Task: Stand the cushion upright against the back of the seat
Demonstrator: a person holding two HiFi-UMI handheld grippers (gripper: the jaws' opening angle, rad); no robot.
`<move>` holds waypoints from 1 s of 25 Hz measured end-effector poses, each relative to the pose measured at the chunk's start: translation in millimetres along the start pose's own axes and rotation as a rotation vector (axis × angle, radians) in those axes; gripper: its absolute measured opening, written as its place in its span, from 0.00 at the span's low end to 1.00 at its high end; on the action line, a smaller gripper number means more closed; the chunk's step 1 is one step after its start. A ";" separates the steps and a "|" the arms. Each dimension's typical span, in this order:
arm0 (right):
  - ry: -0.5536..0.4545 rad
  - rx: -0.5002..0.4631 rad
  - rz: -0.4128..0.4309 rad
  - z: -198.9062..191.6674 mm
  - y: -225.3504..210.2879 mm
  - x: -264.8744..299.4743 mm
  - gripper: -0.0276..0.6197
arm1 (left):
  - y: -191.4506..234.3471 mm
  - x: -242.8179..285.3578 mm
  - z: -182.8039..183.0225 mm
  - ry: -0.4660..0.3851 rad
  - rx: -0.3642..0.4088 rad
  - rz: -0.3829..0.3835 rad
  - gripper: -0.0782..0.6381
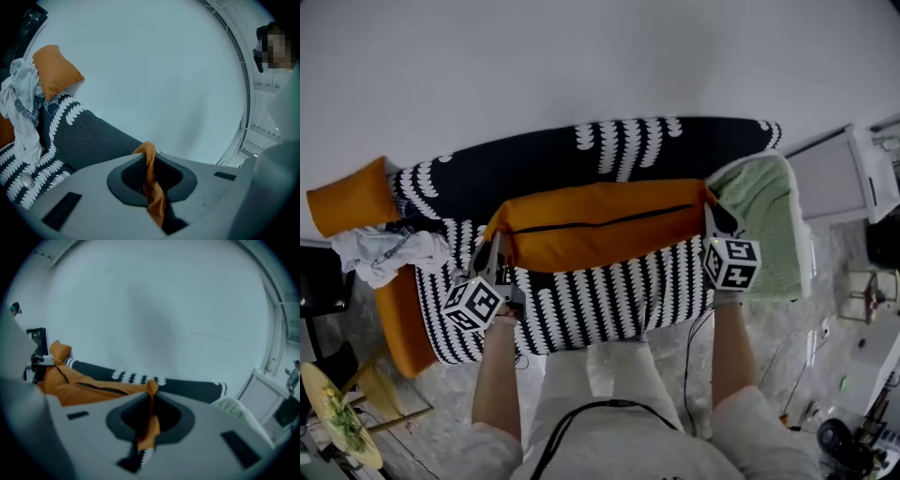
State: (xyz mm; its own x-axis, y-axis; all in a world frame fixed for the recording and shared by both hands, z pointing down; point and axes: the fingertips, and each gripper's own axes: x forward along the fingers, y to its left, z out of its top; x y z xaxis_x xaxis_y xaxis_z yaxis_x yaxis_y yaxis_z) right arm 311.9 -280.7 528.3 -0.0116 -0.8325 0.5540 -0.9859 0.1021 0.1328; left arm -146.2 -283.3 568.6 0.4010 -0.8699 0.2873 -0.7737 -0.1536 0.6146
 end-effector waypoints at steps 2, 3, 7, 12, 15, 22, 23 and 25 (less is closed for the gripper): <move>0.002 0.007 0.002 -2.3 -17.2 3.5 0.11 | -12.9 9.9 -6.3 0.007 0.008 0.004 0.18; 0.004 0.009 0.005 -4.6 -26.1 5.3 0.11 | -19.7 14.0 -10.7 0.008 0.011 0.008 0.18; 0.021 0.007 0.021 -12.9 -59.7 16.8 0.11 | -45.4 26.5 -28.5 -0.007 -0.016 0.026 0.18; 0.041 0.007 0.044 -18.3 -101.7 20.0 0.11 | -78.5 37.2 -49.3 -0.006 -0.073 0.040 0.18; 0.059 0.023 0.042 -18.9 -127.1 22.3 0.11 | -99.5 47.2 -57.0 0.008 -0.107 0.040 0.18; 0.109 0.062 0.052 -27.2 -168.0 53.2 0.11 | -116.0 84.5 -79.9 0.072 -0.082 0.083 0.18; 0.117 0.060 0.056 -29.8 -169.7 61.1 0.11 | -113.7 90.2 -83.5 0.077 -0.078 0.095 0.18; 0.122 0.062 0.065 -32.0 -172.1 76.7 0.11 | -108.2 102.0 -88.2 0.079 -0.070 0.118 0.18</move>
State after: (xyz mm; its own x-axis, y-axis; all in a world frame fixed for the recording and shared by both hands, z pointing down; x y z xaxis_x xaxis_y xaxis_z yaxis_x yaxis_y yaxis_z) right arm 486.1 -344.8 574.2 -0.0587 -0.7524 0.6561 -0.9922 0.1164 0.0448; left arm 21.7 -314.0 596.2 0.3485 -0.8401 0.4157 -0.7828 -0.0169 0.6220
